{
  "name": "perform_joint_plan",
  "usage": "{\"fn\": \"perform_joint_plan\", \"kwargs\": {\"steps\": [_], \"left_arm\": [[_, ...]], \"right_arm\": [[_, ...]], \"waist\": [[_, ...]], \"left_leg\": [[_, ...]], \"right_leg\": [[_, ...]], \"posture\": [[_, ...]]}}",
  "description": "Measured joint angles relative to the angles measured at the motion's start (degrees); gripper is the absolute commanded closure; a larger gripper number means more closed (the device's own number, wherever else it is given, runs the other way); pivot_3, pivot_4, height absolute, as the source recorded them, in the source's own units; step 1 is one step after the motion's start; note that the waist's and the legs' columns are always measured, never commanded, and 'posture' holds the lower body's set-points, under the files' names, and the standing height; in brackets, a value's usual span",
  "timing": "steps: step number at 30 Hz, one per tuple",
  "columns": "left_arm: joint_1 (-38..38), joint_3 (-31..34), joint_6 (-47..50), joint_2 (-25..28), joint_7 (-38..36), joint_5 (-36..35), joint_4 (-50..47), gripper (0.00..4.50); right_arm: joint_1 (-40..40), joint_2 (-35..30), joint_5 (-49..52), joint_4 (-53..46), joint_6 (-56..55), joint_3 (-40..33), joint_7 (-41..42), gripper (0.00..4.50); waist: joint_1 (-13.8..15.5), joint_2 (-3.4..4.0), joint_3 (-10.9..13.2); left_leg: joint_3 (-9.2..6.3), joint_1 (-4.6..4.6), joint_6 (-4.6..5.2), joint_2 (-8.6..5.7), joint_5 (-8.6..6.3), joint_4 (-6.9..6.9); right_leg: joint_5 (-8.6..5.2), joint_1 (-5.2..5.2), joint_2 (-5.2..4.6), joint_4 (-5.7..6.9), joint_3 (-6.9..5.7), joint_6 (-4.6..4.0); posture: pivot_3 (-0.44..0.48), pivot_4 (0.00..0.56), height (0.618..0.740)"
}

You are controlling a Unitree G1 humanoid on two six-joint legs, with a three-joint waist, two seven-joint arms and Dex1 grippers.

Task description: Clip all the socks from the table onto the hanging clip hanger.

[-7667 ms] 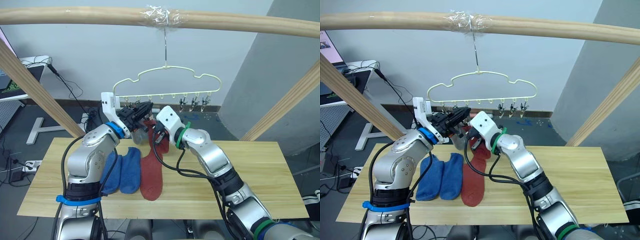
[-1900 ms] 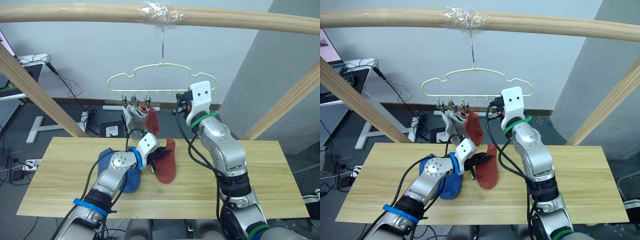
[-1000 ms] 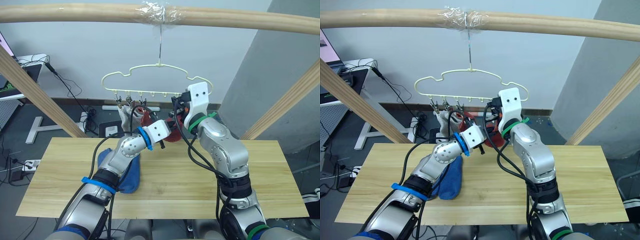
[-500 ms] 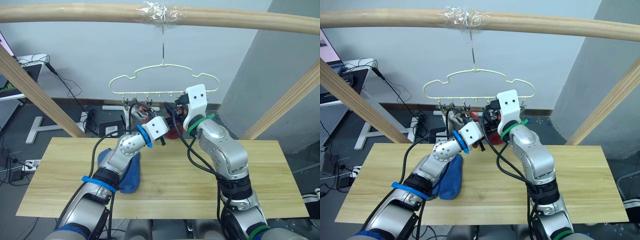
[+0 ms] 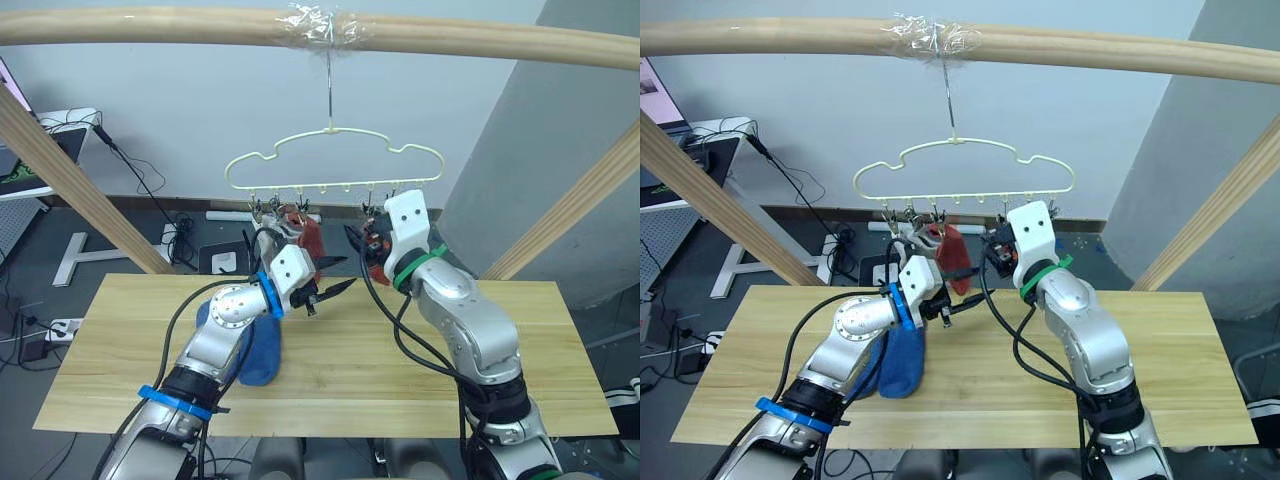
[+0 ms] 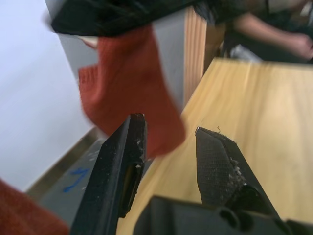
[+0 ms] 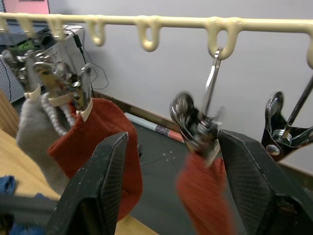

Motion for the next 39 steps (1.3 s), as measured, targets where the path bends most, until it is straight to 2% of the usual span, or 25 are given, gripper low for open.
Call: {"fn": "perform_joint_plan", "kwargs": {"steps": [4, 9, 22, 25, 26, 39], "left_arm": [[1.0, 2.7, 8.6, 2.1, -2.9, -6.1, -5.2, 2.54], [1.0, 4.4, 14.8, 4.0, -5.0, -8.3, -9.2, 2.54], [-1.3, 5.6, 17.2, 3.4, -4.6, -8.3, -10.2, 2.54], [-1.4, 6.0, 17.3, 3.2, -4.4, -8.2, -10.2, 2.52], [-1.4, 6.0, 17.3, 3.0, -4.4, -8.2, -10.2, 2.52], [-2.6, 7.4, 19.6, 2.8, -4.2, -8.4, -10.2, 2.52]], "right_arm": [[3.3, -1.0, 0.1, -3.9, -0.2, -0.7, -0.2, 1.50], [7.3, -0.8, 0.3, -8.5, -1.2, -1.9, -1.0, 1.50], [3.5, 2.7, -2.3, -2.2, -2.6, -3.9, -6.7, 1.50], [2.4, 3.3, -2.4, -0.3, -3.4, -4.0, -7.0, 2.06], [2.1, 3.7, -2.3, -0.1, -3.7, -4.0, -7.3, 2.38], [-0.5, 4.3, -4.1, 4.2, -5.2, -4.0, -8.0, 2.38]], "waist": [[-0.1, 0.00, 0.0], [-0.2, 0.00, 0.0], [-0.5, 0.00, 0.0], [-0.5, 0.00, 0.0], [-0.5, 0.00, 0.0], [-0.5, 0.00, 0.0]], "left_leg": [[-0.06, -0.01, 0.00, 0.00, 0.00, 0.09], [-0.08, -0.01, 0.00, 0.00, 0.00, 0.14], [-0.07, -0.05, 0.00, 0.00, 0.00, 0.31], [-0.05, -0.05, 0.00, 0.00, 0.00, 0.31], [-0.08, -0.05, 0.00, 0.01, 0.00, 0.30], [-0.07, -0.05, 0.00, 0.00, 0.00, 0.31]], "right_leg": [[0.00, 0.03, 0.02, 0.01, -0.03, 0.01], [0.00, 0.06, 0.03, 0.00, -0.04, 0.01], [0.00, 0.07, 0.05, 0.05, -0.01, 0.01], [0.00, 0.06, 0.04, 0.05, 0.00, 0.01], [0.00, 0.06, 0.04, 0.06, -0.01, 0.01], [0.00, 0.06, 0.05, 0.08, -0.01, 0.01]], "posture": [[-0.046, 0.222, 0.705], [-0.049, 0.220, 0.705], [-0.029, 0.213, 0.705], [-0.025, 0.212, 0.705], [-0.022, 0.212, 0.705], [-0.014, 0.204, 0.705]]}}
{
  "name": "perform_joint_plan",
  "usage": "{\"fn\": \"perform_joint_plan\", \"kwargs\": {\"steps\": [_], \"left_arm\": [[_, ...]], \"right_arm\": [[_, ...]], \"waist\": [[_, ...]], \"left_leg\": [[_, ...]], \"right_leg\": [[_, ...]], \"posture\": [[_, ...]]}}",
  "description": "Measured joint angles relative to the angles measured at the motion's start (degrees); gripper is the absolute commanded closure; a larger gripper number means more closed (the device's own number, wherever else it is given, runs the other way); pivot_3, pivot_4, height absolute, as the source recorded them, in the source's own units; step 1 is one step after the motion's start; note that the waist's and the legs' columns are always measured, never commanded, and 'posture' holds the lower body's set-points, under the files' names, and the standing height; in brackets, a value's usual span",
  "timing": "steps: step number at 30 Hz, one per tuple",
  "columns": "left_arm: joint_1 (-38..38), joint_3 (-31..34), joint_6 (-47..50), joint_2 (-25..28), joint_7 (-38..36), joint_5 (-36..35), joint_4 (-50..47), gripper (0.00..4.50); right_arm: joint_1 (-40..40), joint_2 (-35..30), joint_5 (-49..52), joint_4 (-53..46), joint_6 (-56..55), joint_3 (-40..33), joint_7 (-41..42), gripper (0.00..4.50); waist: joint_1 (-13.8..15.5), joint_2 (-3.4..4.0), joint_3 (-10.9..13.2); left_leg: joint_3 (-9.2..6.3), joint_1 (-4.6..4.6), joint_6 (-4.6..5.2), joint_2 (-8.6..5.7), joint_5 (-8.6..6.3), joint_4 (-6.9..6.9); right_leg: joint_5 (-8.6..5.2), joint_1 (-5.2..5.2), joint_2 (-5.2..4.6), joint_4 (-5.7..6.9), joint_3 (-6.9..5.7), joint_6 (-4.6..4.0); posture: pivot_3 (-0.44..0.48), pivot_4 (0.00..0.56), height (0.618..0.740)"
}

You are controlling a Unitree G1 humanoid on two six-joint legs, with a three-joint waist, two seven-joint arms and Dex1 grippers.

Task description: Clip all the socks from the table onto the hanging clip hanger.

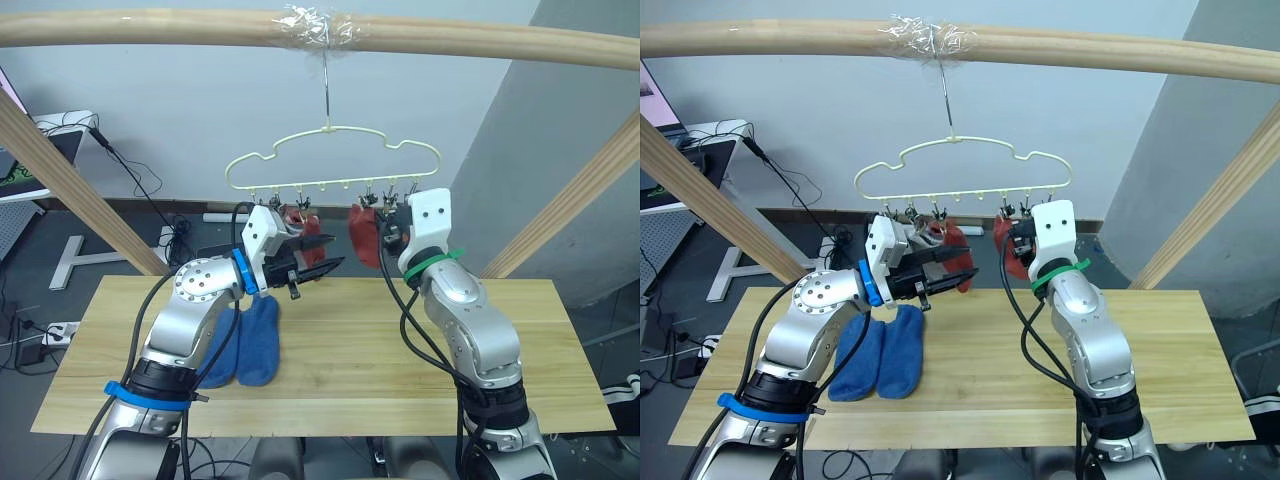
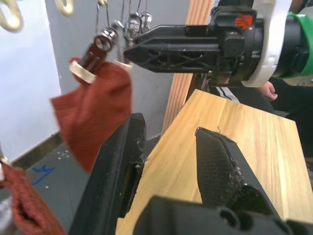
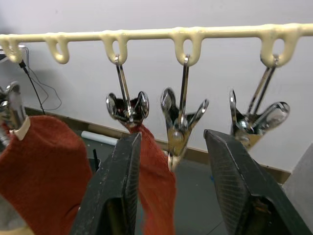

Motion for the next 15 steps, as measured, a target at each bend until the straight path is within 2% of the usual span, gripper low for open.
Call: {"fn": "perform_joint_plan", "kwargs": {"steps": [15], "left_arm": [[0.0, 0.2, -0.5, -0.3, 0.0, 0.1, 0.0, 2.52]], "right_arm": [[-3.8, 0.0, -2.1, 6.5, -4.7, -0.6, -0.8, 2.38]], "waist": [[0.2, 0.00, 0.0]], "left_leg": [[0.01, -0.02, 0.00, 0.00, 0.00, 0.00]], "right_leg": [[0.00, 0.00, -0.02, 0.01, 0.00, 0.00]], "posture": [[-0.003, 0.198, 0.705]]}}
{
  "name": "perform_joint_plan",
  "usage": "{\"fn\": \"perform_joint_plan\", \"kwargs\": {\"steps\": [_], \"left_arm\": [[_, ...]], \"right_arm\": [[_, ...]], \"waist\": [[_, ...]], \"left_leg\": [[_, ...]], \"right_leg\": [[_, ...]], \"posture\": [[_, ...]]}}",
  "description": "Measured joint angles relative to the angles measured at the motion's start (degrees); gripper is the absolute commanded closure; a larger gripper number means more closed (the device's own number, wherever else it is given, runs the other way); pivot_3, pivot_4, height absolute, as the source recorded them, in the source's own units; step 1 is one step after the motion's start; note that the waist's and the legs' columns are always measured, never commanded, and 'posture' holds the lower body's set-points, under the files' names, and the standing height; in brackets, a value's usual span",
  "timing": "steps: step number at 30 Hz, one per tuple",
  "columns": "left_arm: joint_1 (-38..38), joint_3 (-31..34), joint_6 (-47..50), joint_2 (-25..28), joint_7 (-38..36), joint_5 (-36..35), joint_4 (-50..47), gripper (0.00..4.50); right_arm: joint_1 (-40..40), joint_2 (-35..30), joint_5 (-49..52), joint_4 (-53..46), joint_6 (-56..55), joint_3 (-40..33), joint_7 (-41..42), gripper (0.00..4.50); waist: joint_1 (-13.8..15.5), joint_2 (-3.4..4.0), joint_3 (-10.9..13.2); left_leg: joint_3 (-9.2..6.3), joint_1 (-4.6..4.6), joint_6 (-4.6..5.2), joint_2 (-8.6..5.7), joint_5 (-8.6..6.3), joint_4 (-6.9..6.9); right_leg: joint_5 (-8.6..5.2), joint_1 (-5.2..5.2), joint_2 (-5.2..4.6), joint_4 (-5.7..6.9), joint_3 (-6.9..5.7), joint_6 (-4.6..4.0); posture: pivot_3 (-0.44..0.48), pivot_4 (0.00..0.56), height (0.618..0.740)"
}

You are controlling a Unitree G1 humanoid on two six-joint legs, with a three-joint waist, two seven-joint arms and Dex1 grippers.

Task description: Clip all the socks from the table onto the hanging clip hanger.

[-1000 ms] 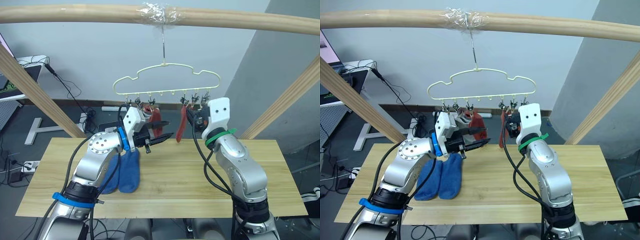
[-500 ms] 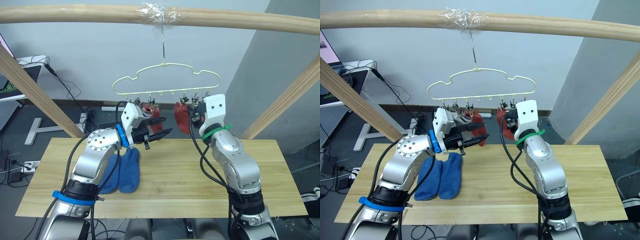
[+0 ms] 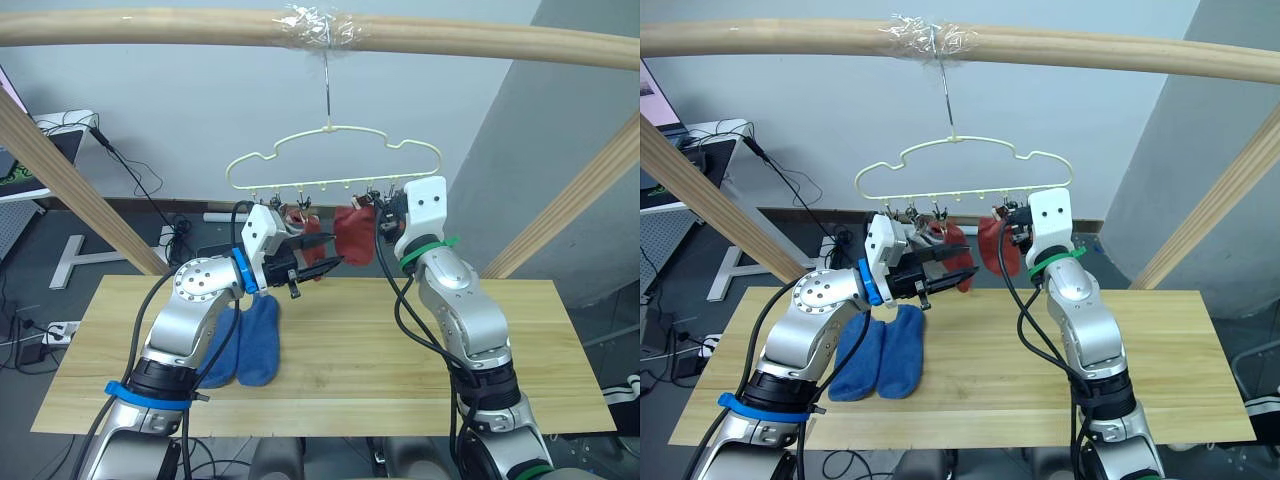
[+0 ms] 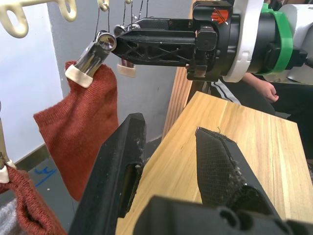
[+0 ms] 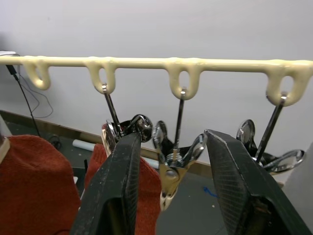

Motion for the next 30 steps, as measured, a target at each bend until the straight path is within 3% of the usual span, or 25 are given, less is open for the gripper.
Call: {"fn": "perform_joint_plan", "kwargs": {"steps": [9, 21, 30], "left_arm": [[0.0, 0.0, -0.2, 0.0, 0.0, 0.0, 0.0, 2.52], [0.0, 0.1, -0.3, -0.1, 0.2, 0.0, 0.0, 2.52], [0.0, 0.1, -0.3, -0.3, 0.1, 0.1, 0.1, 2.52]], "right_arm": [[0.1, -0.6, 0.1, 0.1, -0.3, 0.0, 1.5, 2.38], [4.9, -2.4, 2.2, -7.3, 2.0, -1.0, 4.1, 2.38], [4.5, -3.0, -0.1, -5.6, 2.9, 0.0, 3.2, 2.38]], "waist": [[0.1, 0.00, 0.0], [0.3, 0.00, 0.0], [0.2, 0.00, 0.0]], "left_leg": [[-0.01, 0.01, 0.00, 0.00, 0.00, 0.01], [-0.01, 0.01, 0.00, 0.00, 0.00, 0.02], [0.00, 0.02, 0.00, -0.01, 0.00, 0.04]], "right_leg": [[0.00, 0.00, 0.00, 0.02, -0.01, 0.00], [0.00, 0.00, 0.01, 0.06, 0.00, 0.00], [0.00, 0.00, 0.01, 0.07, 0.01, 0.00]], "posture": [[-0.004, 0.201, 0.705], [-0.013, 0.207, 0.705], [-0.014, 0.206, 0.705]]}}
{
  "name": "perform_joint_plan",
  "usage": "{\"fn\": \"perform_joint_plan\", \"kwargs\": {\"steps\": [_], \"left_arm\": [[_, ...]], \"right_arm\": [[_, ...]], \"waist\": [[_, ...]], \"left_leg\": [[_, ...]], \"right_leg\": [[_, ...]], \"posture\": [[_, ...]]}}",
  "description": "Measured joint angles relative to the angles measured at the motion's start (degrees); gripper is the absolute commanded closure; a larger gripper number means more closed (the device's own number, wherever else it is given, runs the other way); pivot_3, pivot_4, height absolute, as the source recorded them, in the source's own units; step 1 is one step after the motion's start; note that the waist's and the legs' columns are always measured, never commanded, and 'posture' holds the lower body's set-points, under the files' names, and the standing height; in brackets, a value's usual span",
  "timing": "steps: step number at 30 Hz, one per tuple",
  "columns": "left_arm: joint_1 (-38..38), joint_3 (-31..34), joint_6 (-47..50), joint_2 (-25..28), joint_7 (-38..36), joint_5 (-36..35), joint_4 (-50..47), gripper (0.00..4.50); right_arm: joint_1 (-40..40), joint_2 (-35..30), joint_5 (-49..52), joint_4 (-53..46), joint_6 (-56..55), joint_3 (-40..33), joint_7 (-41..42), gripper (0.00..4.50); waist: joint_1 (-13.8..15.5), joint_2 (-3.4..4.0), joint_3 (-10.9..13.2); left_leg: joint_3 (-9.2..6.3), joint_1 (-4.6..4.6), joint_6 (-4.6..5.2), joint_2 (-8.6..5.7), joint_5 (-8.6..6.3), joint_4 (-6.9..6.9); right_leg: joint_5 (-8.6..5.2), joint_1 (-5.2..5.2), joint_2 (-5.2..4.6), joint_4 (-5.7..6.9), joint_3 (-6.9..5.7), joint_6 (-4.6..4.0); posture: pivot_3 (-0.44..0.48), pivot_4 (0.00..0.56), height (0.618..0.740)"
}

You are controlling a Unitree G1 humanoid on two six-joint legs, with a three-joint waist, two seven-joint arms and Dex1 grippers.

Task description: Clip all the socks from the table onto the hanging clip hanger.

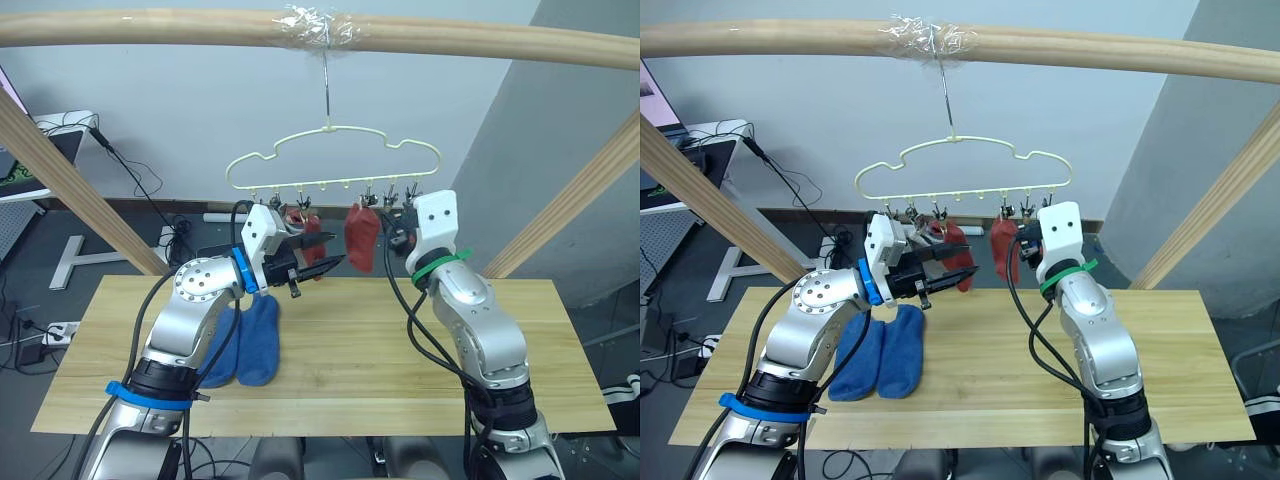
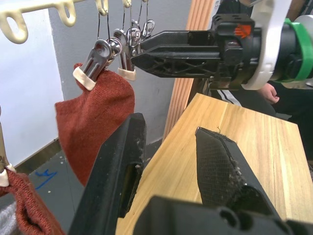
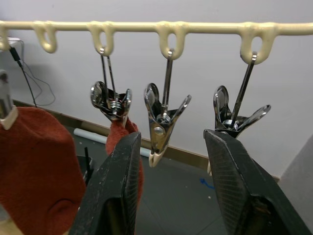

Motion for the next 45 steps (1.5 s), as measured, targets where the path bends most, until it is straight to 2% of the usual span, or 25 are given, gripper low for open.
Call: {"fn": "perform_joint_plan", "kwargs": {"steps": [19, 44, 45], "left_arm": [[0.0, 0.0, 0.5, -0.1, 0.6, 0.0, -0.2, 2.52], [-0.9, 1.1, 4.9, -1.1, 1.1, -2.5, -2.9, 2.52], [-1.0, 1.3, 5.1, -1.1, 1.1, -3.0, -2.9, 2.52]], "right_arm": [[-6.5, 3.7, -2.3, 9.7, -4.5, 1.2, -1.5, 2.38], [-7.7, 6.9, -1.5, 10.7, -4.9, -0.6, -0.9, 2.38], [-7.8, 6.9, -1.5, 10.7, -4.9, -0.8, -0.9, 2.78]], "waist": [[0.1, 0.00, 0.0], [0.2, 0.00, 0.0], [0.2, 0.00, 0.0]], "left_leg": [[0.00, 0.00, 0.00, 0.00, 0.00, 0.00], [-0.02, 0.00, 0.00, 0.01, 0.00, 0.00], [-0.02, 0.00, 0.00, 0.01, 0.00, 0.00]], "right_leg": [[0.00, -0.01, 0.00, 0.02, -0.01, 0.00], [0.00, -0.02, 0.00, 0.05, -0.02, 0.00], [0.00, -0.02, 0.00, 0.06, -0.02, 0.00]], "posture": [[0.002, 0.204, 0.705], [0.008, 0.201, 0.705], [0.008, 0.201, 0.705]]}}
